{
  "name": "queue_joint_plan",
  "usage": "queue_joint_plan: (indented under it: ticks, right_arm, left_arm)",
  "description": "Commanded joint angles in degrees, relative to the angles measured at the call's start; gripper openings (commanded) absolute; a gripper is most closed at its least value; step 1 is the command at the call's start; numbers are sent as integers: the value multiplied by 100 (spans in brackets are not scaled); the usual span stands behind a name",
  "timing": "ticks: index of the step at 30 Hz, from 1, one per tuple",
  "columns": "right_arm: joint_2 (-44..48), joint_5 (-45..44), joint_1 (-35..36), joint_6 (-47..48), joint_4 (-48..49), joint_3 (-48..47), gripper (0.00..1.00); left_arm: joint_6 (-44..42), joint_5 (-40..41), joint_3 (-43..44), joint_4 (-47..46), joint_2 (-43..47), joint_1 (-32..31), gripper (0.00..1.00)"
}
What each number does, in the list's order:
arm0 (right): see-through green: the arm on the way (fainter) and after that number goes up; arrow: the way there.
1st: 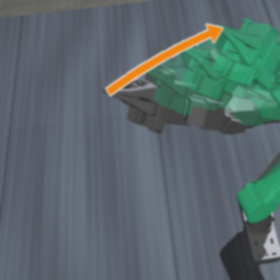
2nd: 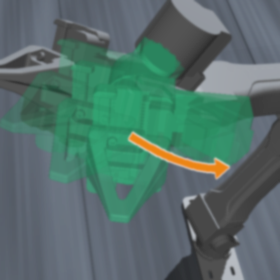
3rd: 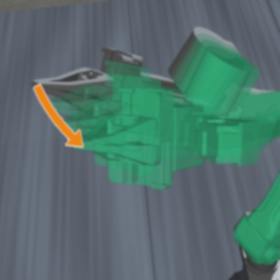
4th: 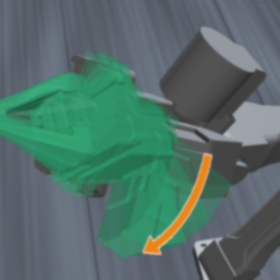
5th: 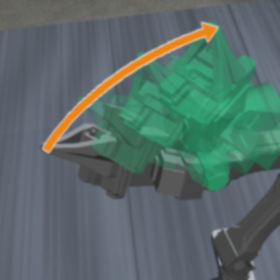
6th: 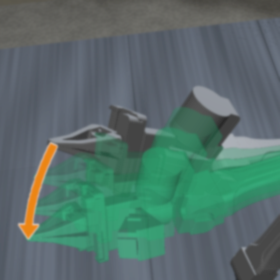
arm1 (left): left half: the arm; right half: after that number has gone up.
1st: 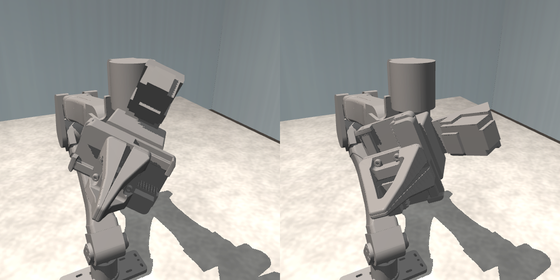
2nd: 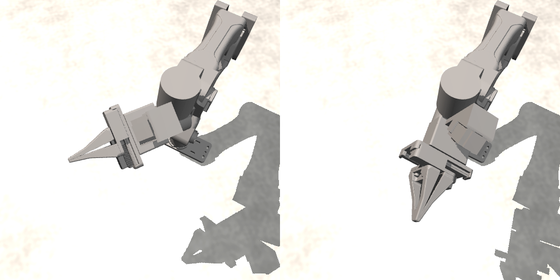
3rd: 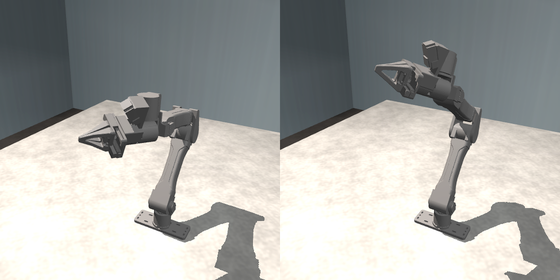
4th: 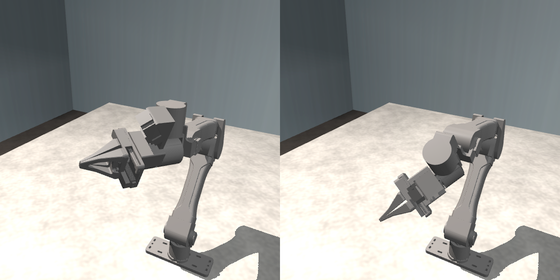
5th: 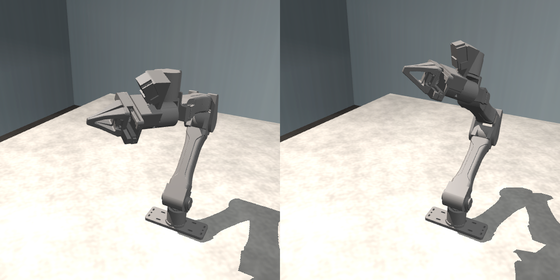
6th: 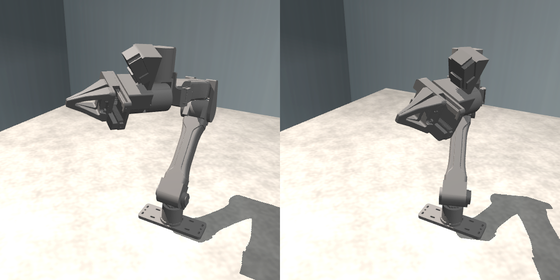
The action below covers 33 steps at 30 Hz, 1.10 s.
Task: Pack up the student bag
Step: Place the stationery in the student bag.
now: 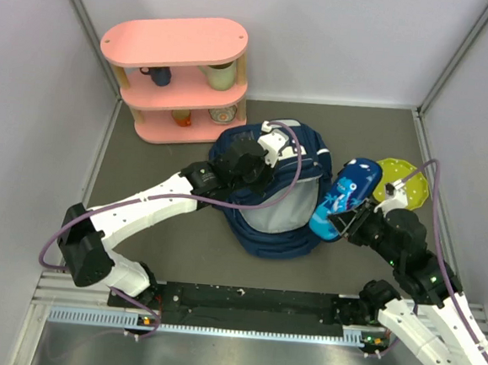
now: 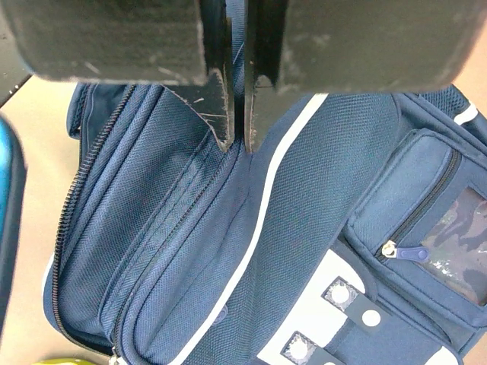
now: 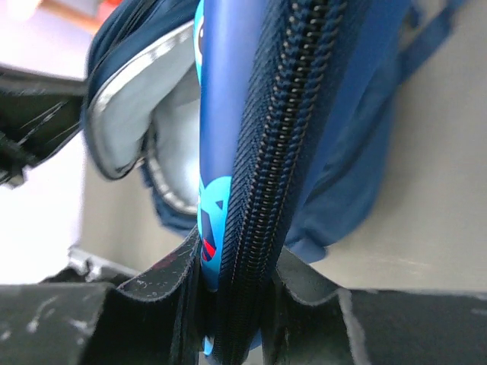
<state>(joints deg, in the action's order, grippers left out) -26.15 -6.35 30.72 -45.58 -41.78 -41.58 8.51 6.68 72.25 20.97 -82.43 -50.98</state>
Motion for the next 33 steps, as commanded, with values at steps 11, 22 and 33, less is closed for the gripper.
queue_joint_plan:
  ticks: [11, 22, 33]
  right_arm:
    - [375, 2928, -49, -1550, 1418, 906, 3]
    - [-1013, 3799, -57, -1778, 3640, 1486, 2]
    - [-3368, 3588, -57, -2122, 6041, 1241, 4]
  left_arm:
    - [502, 281, 141, -1068, 799, 115, 0]
    - [485, -316, -53, -1464, 1124, 97, 0]
    - [335, -967, -571, -1658, 1651, -35, 0]
